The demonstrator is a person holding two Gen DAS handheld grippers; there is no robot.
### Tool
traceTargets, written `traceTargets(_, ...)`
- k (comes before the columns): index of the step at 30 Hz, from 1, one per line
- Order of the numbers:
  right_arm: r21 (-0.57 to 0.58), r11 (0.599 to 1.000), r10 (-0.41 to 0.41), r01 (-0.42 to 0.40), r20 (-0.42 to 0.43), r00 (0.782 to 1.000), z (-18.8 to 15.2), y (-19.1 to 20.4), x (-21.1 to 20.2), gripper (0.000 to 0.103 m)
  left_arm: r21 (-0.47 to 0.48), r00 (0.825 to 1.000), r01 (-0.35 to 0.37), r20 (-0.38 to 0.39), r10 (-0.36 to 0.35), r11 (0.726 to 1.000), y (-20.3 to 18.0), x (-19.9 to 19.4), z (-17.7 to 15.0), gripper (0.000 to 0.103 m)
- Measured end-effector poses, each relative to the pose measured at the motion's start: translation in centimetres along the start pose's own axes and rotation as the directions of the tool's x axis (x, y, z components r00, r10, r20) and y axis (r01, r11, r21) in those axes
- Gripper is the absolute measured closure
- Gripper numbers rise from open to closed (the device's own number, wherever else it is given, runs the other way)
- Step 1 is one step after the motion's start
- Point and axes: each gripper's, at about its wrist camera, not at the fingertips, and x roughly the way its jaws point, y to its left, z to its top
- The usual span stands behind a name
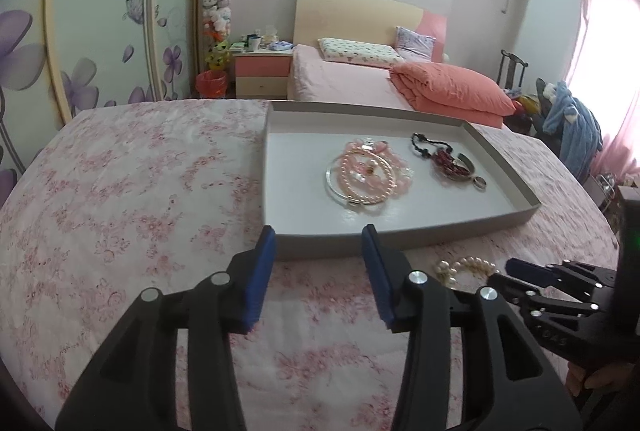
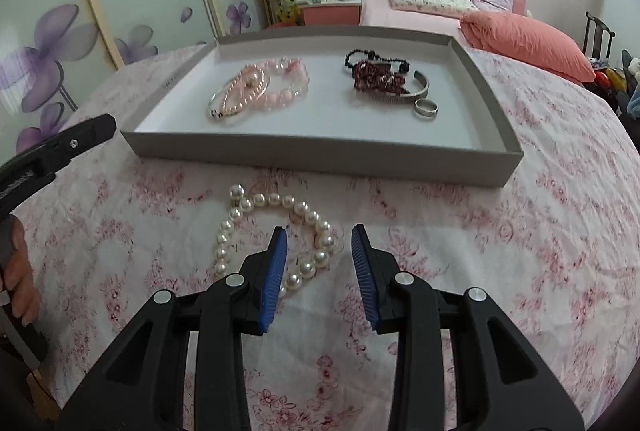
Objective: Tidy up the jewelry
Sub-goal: 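Move the right tool to the white pearl bracelet while the left tool approaches another loose pearl, then grasp the white pearl bracelet with the right tool while the left tool grasps the loose pearl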
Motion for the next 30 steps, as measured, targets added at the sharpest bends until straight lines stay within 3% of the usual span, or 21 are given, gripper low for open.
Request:
traceTargets(5, -0.061, 0.997, -0.043, 0.043, -0.006, 0.999, -0.5, 0.8, 0.2, 0.069, 0.026, 1.0, 0.012, -0.008, -0.011, 1.0, -1.0, 0.0, -0.4, 0.054)
traceTargets(8, -0.074, 0.996, -0.045, 0.044, -0.006, 0.999, -0.5, 0.6, -0.1, 0.077, 0.038, 1.0, 0.017, -0.02, -0.017, 0.999, -1.6, 0.2, -0.6, 0.053)
traceTargets(18, 0.03, 0.992, -0.119, 0.118, 0.005, 0.993, -0.5, -4.4, -0.8, 0.079, 0.085, 0.996, 0.058, -0.068, -0.052, 0.995, -3.8, 1.5, -1.4, 0.053)
traceTargets(20, 0.012, 0.991, -0.13, 0.13, 0.006, 0.991, -0.5, -4.5, -0.9, 0.09, 0.098, 0.995, 0.073, -0.08, -0.065, 0.993, -4.6, 1.8, -1.4, 0.053)
traceTargets(22, -0.003, 0.987, -0.16, 0.16, 0.007, 0.987, -0.5, -4.5, -0.9, 0.093, 0.112, 0.992, 0.091, -0.094, -0.08, 0.99, -5.4, 2.1, -1.5, 0.053)
traceTargets(30, 0.061, 0.988, -0.142, 0.141, 0.005, 0.99, -0.6, -6.3, -1.2, 0.093, 0.191, 0.978, 0.138, -0.179, -0.104, 0.972, -9.3, 4.7, -2.2, 0.053)
